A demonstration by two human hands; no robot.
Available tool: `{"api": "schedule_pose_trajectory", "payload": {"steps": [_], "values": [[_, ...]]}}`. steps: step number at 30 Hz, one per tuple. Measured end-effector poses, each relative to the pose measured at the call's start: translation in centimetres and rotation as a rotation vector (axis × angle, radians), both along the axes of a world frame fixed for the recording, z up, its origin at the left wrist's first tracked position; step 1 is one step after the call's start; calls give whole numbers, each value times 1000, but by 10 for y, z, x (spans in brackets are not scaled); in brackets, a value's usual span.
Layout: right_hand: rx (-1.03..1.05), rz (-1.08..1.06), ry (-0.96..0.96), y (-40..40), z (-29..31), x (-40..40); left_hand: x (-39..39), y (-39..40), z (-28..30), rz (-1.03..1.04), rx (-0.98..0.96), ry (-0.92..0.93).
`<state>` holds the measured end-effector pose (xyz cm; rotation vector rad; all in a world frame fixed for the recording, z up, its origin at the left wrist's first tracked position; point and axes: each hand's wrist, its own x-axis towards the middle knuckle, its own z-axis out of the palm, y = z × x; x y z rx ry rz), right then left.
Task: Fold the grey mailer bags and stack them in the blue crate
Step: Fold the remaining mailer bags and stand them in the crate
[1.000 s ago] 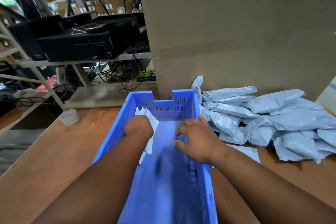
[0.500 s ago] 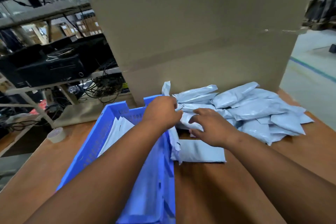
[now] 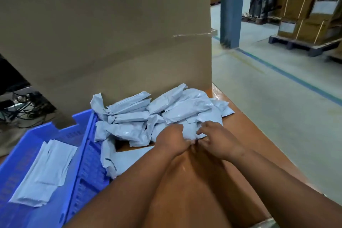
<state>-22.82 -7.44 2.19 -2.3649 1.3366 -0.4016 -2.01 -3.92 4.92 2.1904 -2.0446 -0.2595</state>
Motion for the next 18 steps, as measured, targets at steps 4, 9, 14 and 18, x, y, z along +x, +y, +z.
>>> {"api": "schedule_pose_trajectory", "payload": {"steps": [4, 9, 14, 18], "values": [[54, 23, -66, -11, -19, -24, -29, -17, -33, 83, -25, -105], [107, 151, -115, -21, -34, -40, -41, -28, -53, 177, -119, -191], [126, 230, -168, -24, -48, -45, -35, -21, -55, 207, -314, -172], [184, 203, -259, -26, -57, -49, -19, 15, -39, 238, -422, -149]]}}
